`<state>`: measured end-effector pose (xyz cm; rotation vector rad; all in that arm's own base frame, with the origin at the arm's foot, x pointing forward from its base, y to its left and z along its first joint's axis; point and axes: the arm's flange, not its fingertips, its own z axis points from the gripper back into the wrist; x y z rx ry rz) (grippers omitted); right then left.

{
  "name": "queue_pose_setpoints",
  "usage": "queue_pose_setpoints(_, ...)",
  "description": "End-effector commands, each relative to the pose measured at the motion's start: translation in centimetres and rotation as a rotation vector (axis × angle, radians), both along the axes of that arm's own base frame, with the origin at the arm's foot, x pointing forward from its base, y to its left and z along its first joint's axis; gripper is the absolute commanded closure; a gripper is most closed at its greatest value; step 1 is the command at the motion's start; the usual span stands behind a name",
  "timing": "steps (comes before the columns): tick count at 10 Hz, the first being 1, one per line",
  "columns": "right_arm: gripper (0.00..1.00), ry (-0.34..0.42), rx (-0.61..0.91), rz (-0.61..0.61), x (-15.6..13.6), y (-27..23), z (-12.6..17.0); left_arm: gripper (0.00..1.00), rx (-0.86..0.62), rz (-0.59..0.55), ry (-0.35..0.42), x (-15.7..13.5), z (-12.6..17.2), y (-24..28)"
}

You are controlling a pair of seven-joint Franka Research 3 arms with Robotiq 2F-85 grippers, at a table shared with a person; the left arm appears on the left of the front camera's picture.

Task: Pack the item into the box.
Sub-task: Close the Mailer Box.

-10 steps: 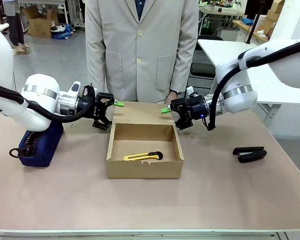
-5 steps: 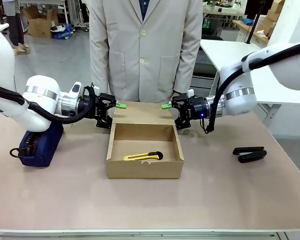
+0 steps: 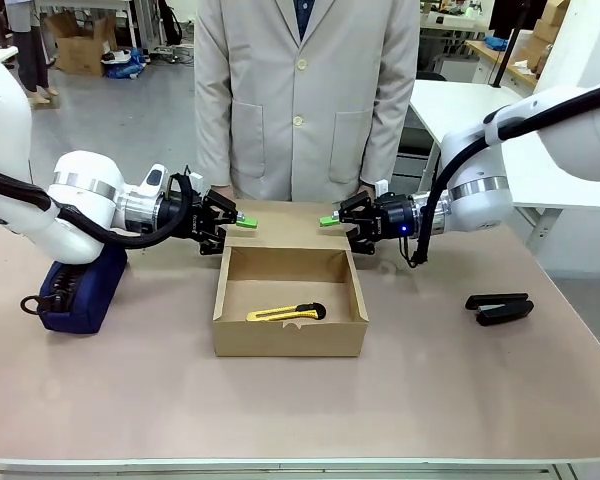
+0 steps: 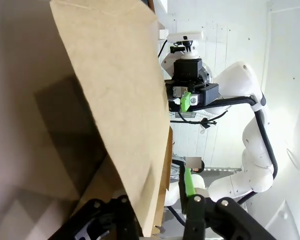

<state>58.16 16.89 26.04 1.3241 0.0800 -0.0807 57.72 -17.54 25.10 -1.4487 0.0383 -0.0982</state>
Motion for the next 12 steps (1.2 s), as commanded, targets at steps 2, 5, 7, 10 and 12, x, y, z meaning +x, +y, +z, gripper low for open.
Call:
queue_pose_setpoints(2, 0.59, -0.025, -0.002, 0.014, -0.4, 0.3, 1.1, 0.59, 0.0, -0.017, -0.037, -0.3, 0.4, -0.3)
queue_pose_setpoints(5, 0.59, -0.125, -0.011, -0.006, -1.3, 0.1, 2.2, 0.59, -0.027, 0.01, -0.105, -1.4, 2.2, 0.1)
queue_pose_setpoints(7, 0.59, -0.197, -0.011, -0.026, -2.0, -0.1, 3.4, 0.59, -0.02, 0.036, -0.18, -2.6, 3.9, 0.2)
queue_pose_setpoints(10, 0.59, -0.315, -0.026, -0.04, -3.6, 0.1, 5.1, 0.59, -0.034, 0.057, -0.254, -4.0, 5.3, -0.1)
queue_pose_setpoints(12, 0.59, -0.422, -0.003, -0.031, -4.8, 0.1, 6.1, 0.59, -0.05, 0.118, -0.251, -5.0, 6.4, -0.3)
